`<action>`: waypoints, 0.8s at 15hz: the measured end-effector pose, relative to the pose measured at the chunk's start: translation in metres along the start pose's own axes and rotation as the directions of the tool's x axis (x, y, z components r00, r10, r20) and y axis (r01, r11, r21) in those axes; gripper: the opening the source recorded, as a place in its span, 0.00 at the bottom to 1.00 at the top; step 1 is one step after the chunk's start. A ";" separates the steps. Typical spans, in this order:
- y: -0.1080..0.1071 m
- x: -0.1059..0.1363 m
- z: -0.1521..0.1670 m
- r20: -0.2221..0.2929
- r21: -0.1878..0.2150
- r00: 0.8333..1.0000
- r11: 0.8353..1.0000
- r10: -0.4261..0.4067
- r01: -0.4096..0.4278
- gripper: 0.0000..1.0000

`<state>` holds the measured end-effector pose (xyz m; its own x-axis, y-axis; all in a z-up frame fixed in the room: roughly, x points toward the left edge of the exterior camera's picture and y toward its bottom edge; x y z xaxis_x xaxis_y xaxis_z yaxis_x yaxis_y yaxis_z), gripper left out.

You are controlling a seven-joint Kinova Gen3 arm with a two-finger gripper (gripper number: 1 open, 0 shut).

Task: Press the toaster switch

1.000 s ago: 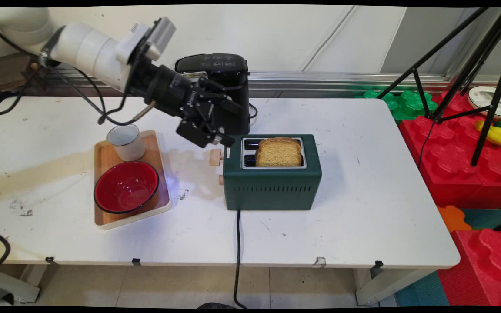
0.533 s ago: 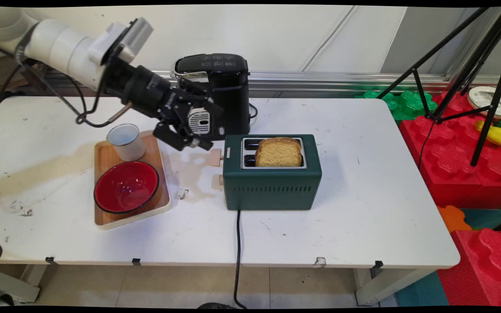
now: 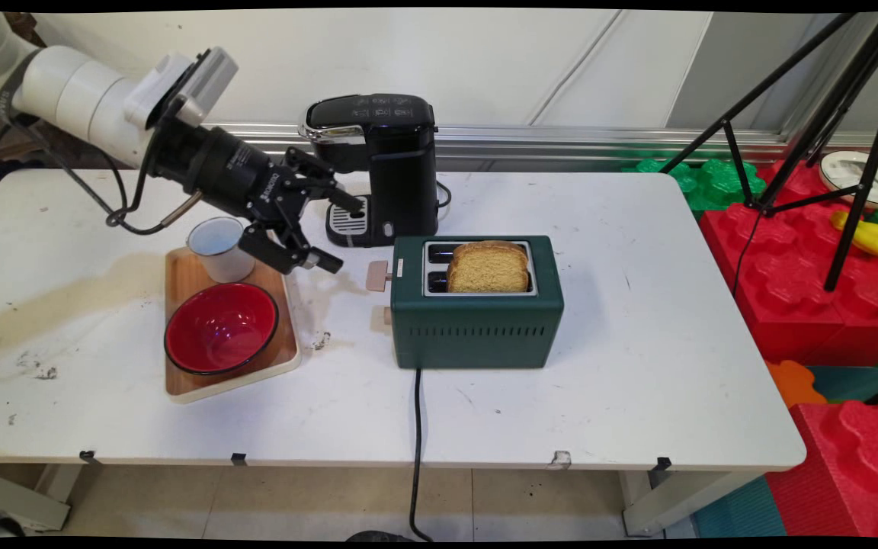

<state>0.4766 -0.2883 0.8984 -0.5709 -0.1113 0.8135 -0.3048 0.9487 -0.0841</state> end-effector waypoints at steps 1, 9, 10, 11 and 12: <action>0.000 -0.003 0.000 0.002 0.004 1.000 1.000 -0.002 0.002 1.00; 0.001 -0.026 0.000 0.003 0.042 1.000 0.999 -0.023 0.023 1.00; 0.001 -0.027 0.000 0.001 0.047 1.000 0.999 -0.024 0.024 1.00; 0.000 -0.028 0.001 -0.001 0.051 1.000 0.998 -0.024 0.024 0.00; -0.001 -0.029 0.001 -0.003 0.054 1.000 0.998 -0.024 0.024 0.00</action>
<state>0.4920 -0.2860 0.8743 -0.5609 -0.1331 0.8171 -0.3592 0.9284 -0.0954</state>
